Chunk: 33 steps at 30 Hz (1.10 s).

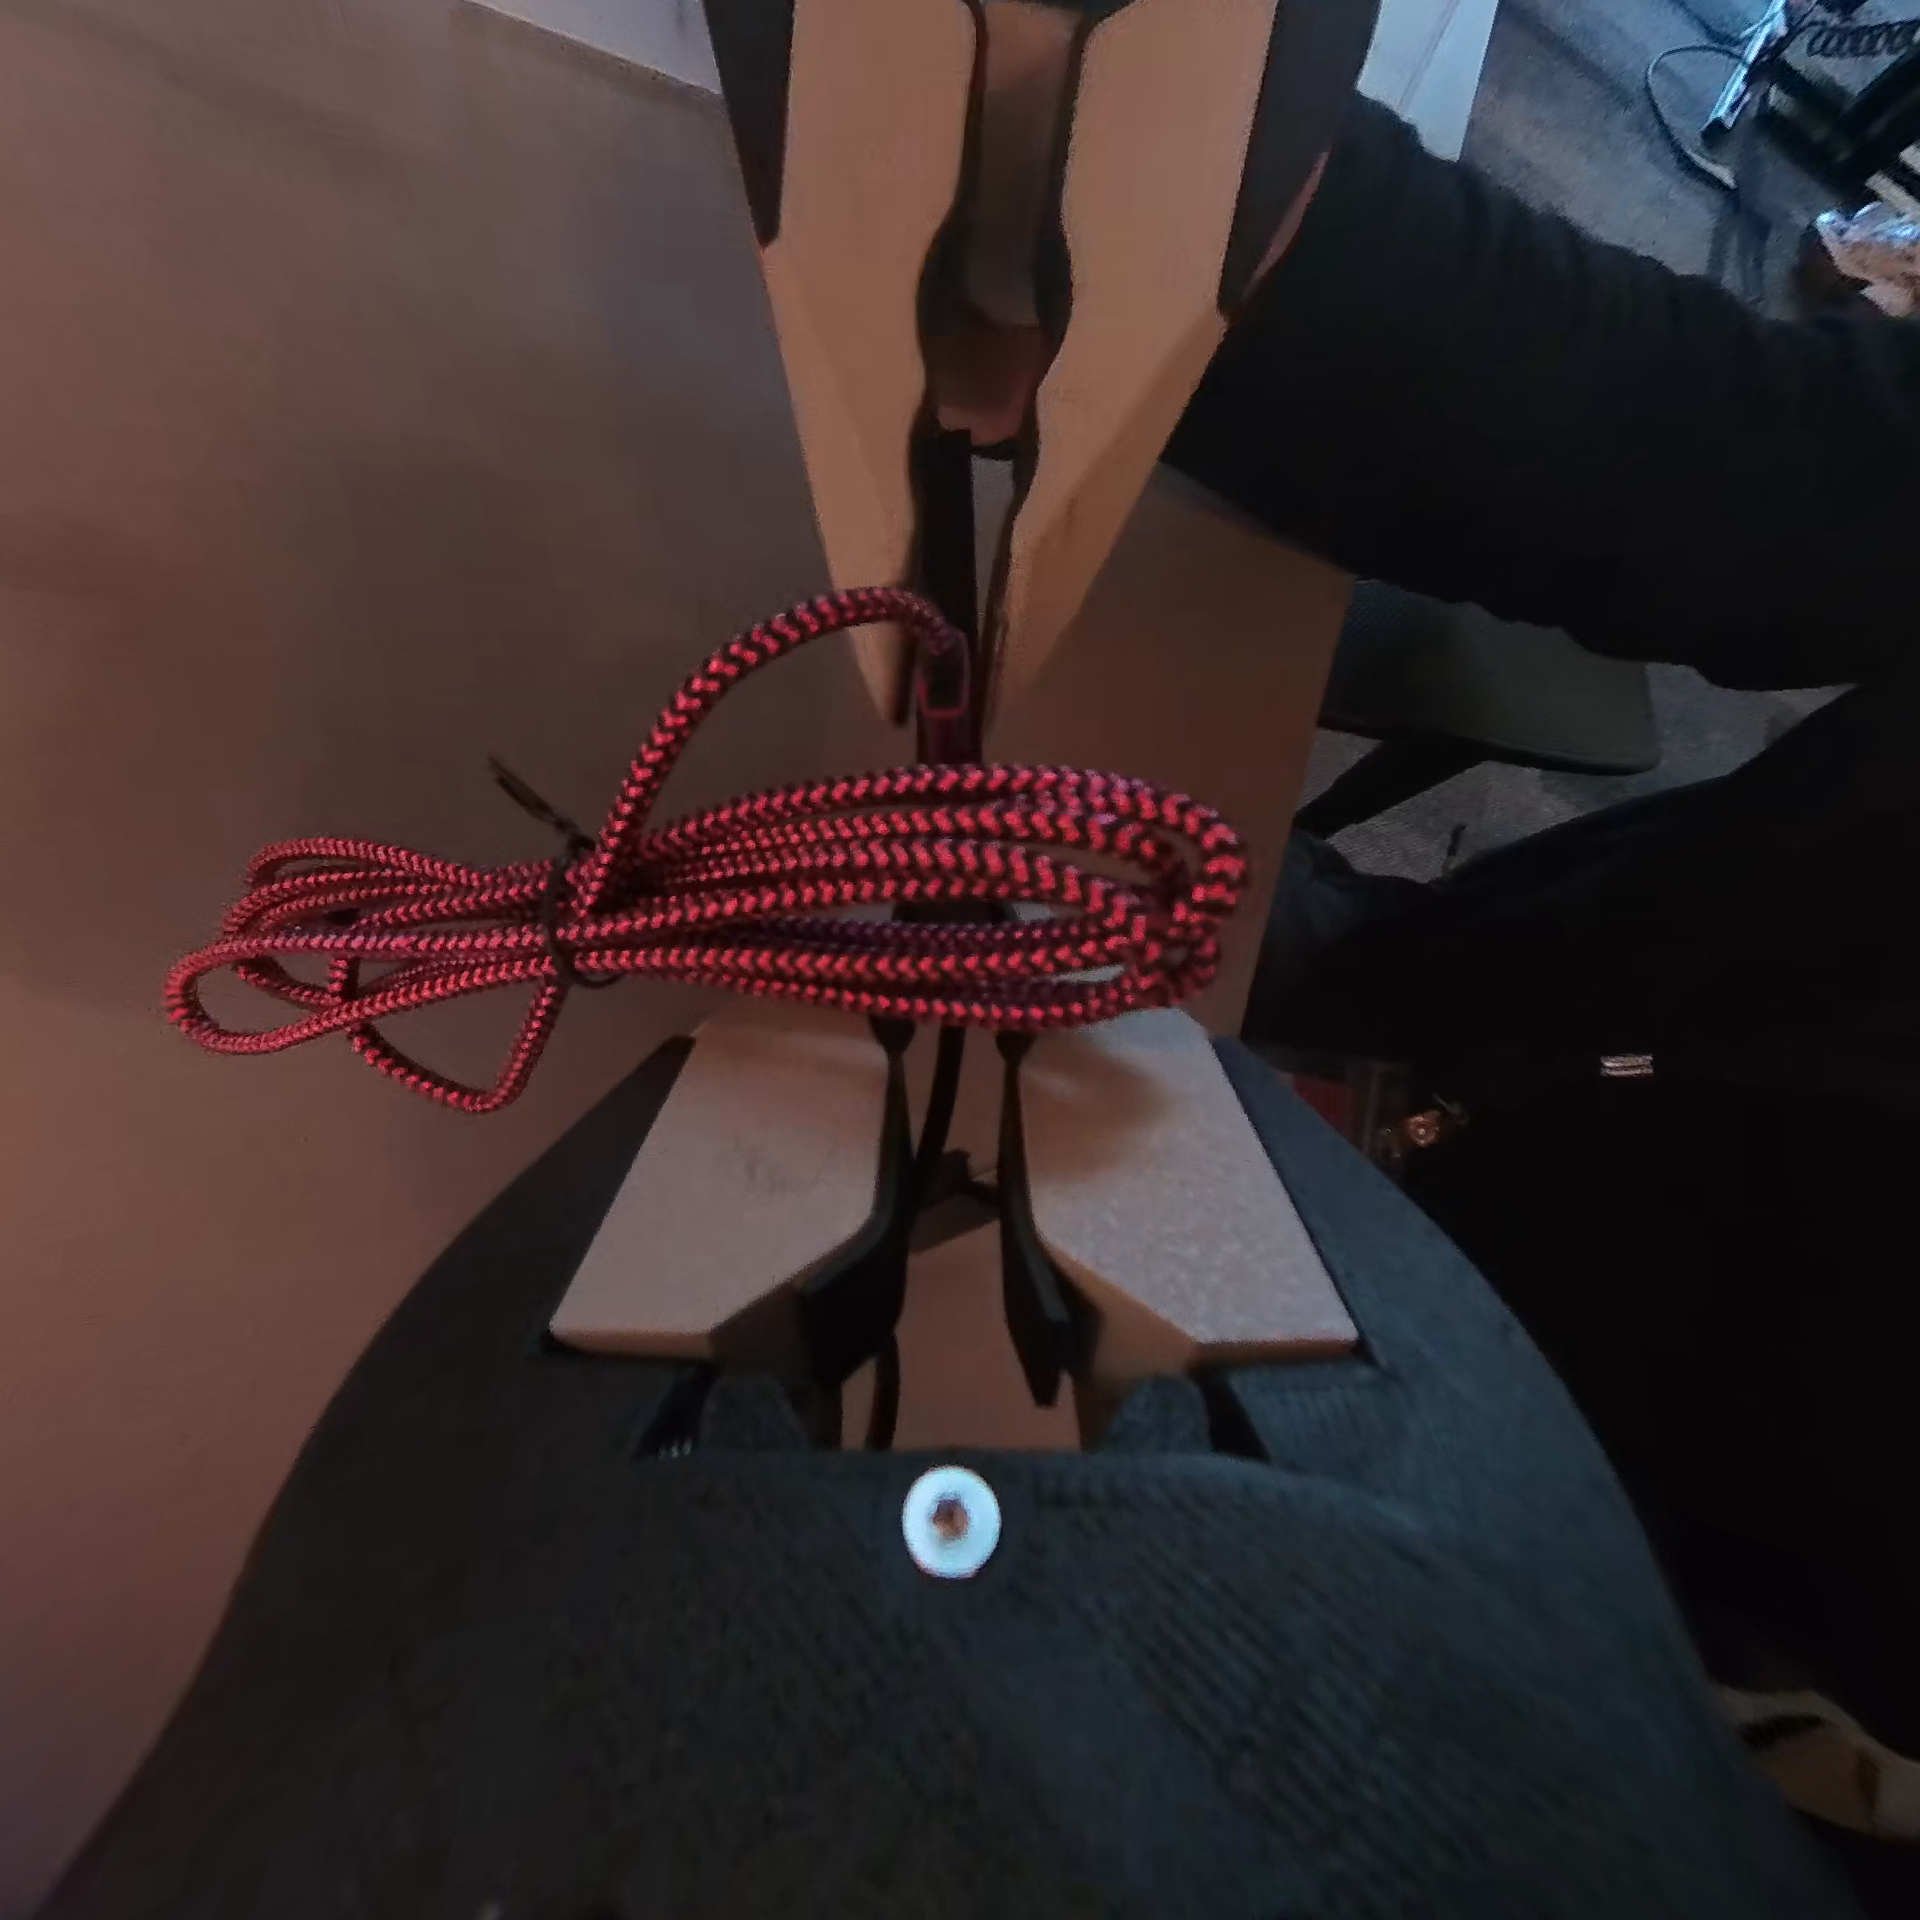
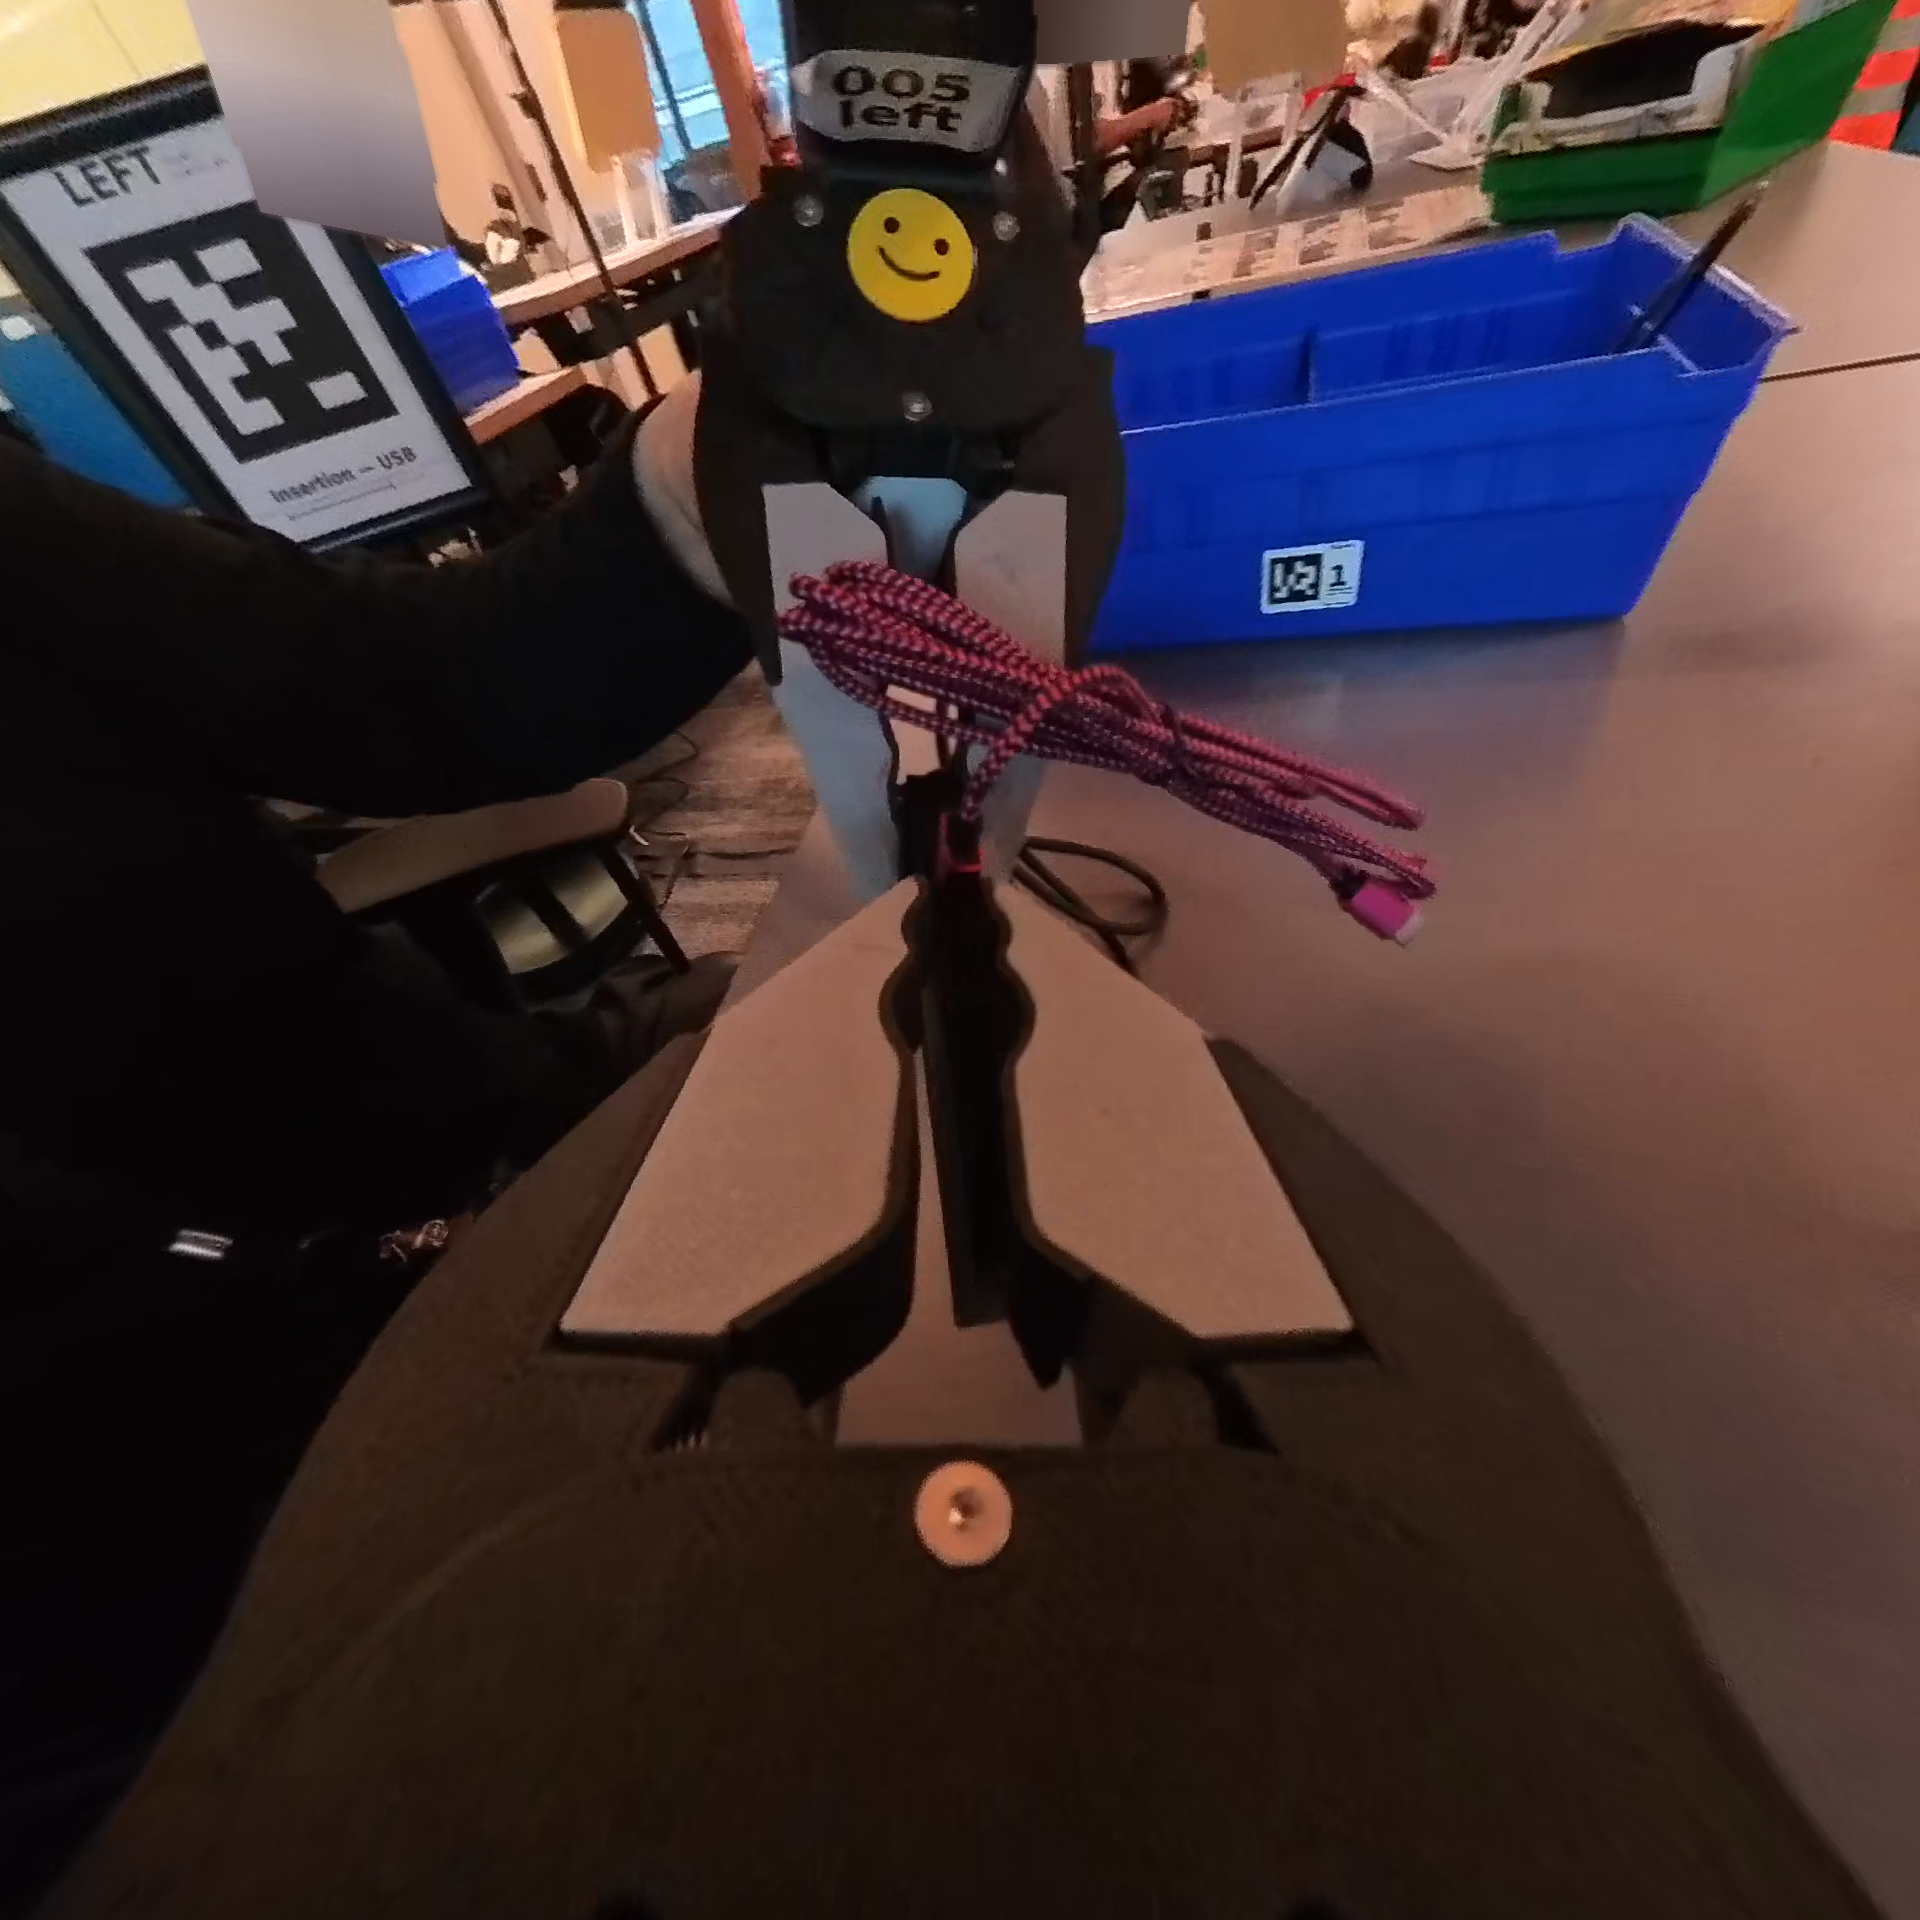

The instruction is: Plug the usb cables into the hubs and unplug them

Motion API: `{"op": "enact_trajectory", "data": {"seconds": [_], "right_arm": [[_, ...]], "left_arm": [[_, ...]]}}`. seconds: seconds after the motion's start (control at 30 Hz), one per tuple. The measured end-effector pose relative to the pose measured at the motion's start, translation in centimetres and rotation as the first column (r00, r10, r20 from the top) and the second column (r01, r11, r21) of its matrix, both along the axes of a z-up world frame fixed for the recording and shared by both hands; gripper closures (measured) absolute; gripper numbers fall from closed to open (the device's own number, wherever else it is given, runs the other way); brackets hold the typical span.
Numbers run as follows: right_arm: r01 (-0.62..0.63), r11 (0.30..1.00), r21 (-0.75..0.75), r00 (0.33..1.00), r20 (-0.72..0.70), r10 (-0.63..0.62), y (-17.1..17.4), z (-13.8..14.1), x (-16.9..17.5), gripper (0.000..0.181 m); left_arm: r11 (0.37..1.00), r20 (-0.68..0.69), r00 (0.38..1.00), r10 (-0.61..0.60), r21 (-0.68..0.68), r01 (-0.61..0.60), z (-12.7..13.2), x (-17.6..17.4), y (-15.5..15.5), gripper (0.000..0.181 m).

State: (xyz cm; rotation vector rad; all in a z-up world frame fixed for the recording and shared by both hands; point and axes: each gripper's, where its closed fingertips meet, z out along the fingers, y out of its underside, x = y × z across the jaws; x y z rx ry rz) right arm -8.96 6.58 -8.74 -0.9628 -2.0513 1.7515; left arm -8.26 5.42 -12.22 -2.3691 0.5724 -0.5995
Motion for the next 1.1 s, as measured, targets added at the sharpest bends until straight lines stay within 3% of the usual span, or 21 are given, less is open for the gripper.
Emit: {"op": "enact_trajectory", "data": {"seconds": [0.13, 0.27, 0.37, 0.57, 0.93, 1.1], "right_arm": [[0.01, 1.0, 0.006, 0.999, -0.032, -0.009, 0.0, 0.4, 0.0, 0.178], [-0.015, 0.997, -0.082, 0.999, -0.038, 0.012, 0.1, 1.2, 0.1, 0.178], [-0.007, 0.998, -0.068, 1.0, -0.023, 0.006, 0.4, 0.7, 0.0, 0.178], [0.003, 0.997, -0.077, 1.0, 0.007, -0.003, 0.7, 0.3, -0.2, 0.178], [0.023, 0.978, -0.209, 0.998, 0.055, -0.012, 0.3, -0.2, -1.5, 0.18], [0.029, 0.944, -0.329, 0.999, 0.05, -0.013, 0.6, 0.6, -1.9, 0.18]], "left_arm": [[1.0, -0.008, 1.0, 0.011, 0.014, -0.011, 0.1, 0.0, 0.4, 0.172], [0.999, 0.016, 1.0, 0.006, 0.047, -0.006, 0.5, 0.9, 1.2, 0.172], [0.997, -0.051, 0.999, 0.015, 0.073, -0.011, -0.2, 0.8, 1.9, 0.172], [0.998, 0.053, 0.998, 0.045, 0.047, -0.048, -0.5, 0.9, 2.2, 0.173], [0.991, 0.158, 0.982, 0.102, 0.067, -0.113, -0.9, -0.1, 1.6, 0.172], [0.984, 0.211, 0.97, 0.122, 0.105, -0.146, 0.1, -0.5, 1.6, 0.172]]}}
